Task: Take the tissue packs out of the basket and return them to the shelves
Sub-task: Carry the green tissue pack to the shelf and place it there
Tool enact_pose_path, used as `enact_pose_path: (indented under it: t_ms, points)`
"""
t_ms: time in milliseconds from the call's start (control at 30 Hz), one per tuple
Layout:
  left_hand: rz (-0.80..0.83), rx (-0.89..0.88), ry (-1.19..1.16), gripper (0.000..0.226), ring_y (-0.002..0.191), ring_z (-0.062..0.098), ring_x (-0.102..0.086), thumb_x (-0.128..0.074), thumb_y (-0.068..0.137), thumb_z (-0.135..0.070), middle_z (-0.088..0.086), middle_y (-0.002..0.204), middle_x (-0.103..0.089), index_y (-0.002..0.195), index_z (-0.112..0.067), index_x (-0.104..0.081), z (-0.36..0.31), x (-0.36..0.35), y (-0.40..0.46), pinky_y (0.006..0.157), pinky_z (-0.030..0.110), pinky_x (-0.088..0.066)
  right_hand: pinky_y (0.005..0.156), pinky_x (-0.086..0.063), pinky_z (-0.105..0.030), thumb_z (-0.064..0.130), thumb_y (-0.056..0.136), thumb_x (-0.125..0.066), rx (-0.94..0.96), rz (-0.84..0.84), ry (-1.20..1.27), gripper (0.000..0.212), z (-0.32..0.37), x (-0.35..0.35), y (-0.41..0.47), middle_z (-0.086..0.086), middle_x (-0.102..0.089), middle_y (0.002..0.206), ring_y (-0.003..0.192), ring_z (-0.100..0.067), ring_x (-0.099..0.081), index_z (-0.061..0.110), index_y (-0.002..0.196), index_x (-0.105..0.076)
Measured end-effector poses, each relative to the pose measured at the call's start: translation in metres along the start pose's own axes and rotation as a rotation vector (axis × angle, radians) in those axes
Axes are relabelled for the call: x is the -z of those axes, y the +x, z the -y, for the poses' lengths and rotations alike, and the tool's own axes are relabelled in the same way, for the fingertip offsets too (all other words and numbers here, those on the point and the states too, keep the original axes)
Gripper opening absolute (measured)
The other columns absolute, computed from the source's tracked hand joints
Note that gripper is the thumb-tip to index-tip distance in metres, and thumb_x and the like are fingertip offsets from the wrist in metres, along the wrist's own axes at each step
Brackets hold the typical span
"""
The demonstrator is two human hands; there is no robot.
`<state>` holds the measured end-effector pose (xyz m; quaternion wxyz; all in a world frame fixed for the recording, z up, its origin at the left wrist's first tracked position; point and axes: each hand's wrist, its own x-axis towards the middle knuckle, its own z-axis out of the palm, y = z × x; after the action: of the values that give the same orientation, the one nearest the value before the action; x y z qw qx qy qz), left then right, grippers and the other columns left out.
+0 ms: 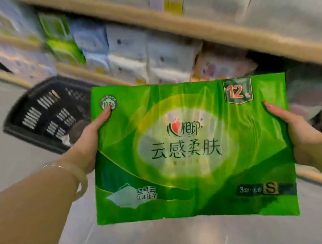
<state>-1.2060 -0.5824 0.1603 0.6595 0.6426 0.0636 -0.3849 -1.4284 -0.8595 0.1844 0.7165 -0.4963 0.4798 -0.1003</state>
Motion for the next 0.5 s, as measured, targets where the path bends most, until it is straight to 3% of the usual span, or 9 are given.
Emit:
enact_pose_path:
  t_ms: [67,133,233,267,367,433,500]
  points:
    - [0.018,-0.071,-0.032,0.034,0.05,0.014,-0.072,-0.05,0.087,-0.049,0.0,0.061,-0.076,0.09,-0.021,-0.07,-0.066,-0.014,-0.029,0.045,0.029,-0.058,0.04,-0.055,-0.025,0.038,0.089,-0.05,0.09,-0.001,0.024,0.019,0.066,-0.008,-0.033,0.006,-0.072,0.054,0.044,-0.009,-0.068,0.026,0.088,-0.065]
    - [0.015,-0.183,-0.075,0.03,0.047,0.012,-0.07,-0.048,0.09,-0.043,-0.002,0.057,-0.074,0.085,-0.021,-0.067,-0.122,-0.025,-0.056,0.042,0.026,-0.056,0.038,-0.053,-0.023,0.037,0.089,-0.05,0.166,0.013,0.032,0.021,0.123,-0.019,-0.068,0.006,-0.071,0.052,0.042,-0.009,-0.067,0.025,0.082,-0.066]
    - [0.037,-0.315,-0.137,0.027,0.044,0.01,-0.069,-0.047,0.092,-0.039,-0.003,0.054,-0.073,0.084,-0.02,-0.065,-0.208,-0.042,-0.107,0.041,0.025,-0.056,0.035,-0.05,-0.021,0.048,0.058,-0.07,0.315,0.064,0.035,0.023,0.211,-0.034,-0.131,0.006,-0.07,0.05,0.039,-0.008,-0.066,0.025,0.06,-0.074]
    - [0.048,-0.362,-0.156,0.027,0.043,0.01,-0.069,-0.047,0.091,-0.039,-0.003,0.053,-0.073,0.084,-0.02,-0.065,-0.235,-0.046,-0.124,0.04,0.024,-0.055,0.035,-0.051,-0.022,0.048,0.057,-0.071,0.366,0.074,0.039,0.024,0.238,-0.036,-0.15,0.006,-0.071,0.051,0.04,-0.008,-0.066,0.025,0.057,-0.074]
    - [0.08,-0.48,-0.186,0.022,0.04,0.01,-0.067,-0.057,0.08,-0.042,-0.003,0.051,-0.072,0.081,-0.021,-0.065,-0.314,-0.059,-0.18,0.036,0.023,-0.053,0.039,-0.054,-0.026,0.037,0.085,-0.054,0.474,0.057,0.085,0.029,0.318,-0.037,-0.207,0.002,-0.072,0.053,0.041,-0.012,-0.067,0.022,0.068,-0.072]
    - [0.099,-0.558,-0.205,0.022,0.039,0.011,-0.067,-0.058,0.08,-0.043,-0.003,0.05,-0.072,0.082,-0.022,-0.064,-0.36,-0.066,-0.217,0.036,0.024,-0.053,0.044,-0.057,-0.027,0.036,0.086,-0.054,0.542,0.075,0.127,0.022,0.363,-0.038,-0.248,0.001,-0.073,0.056,0.044,-0.014,-0.068,0.022,0.082,-0.071]
    - [0.107,-0.621,-0.218,0.024,0.04,0.013,-0.067,-0.052,0.087,-0.042,-0.002,0.051,-0.072,0.085,-0.022,-0.065,-0.4,-0.071,-0.246,0.038,0.025,-0.054,0.045,-0.057,-0.029,0.043,0.07,-0.067,0.605,0.106,0.124,0.027,0.401,-0.038,-0.287,-0.002,-0.074,0.059,0.046,-0.016,-0.069,0.021,0.085,-0.072]
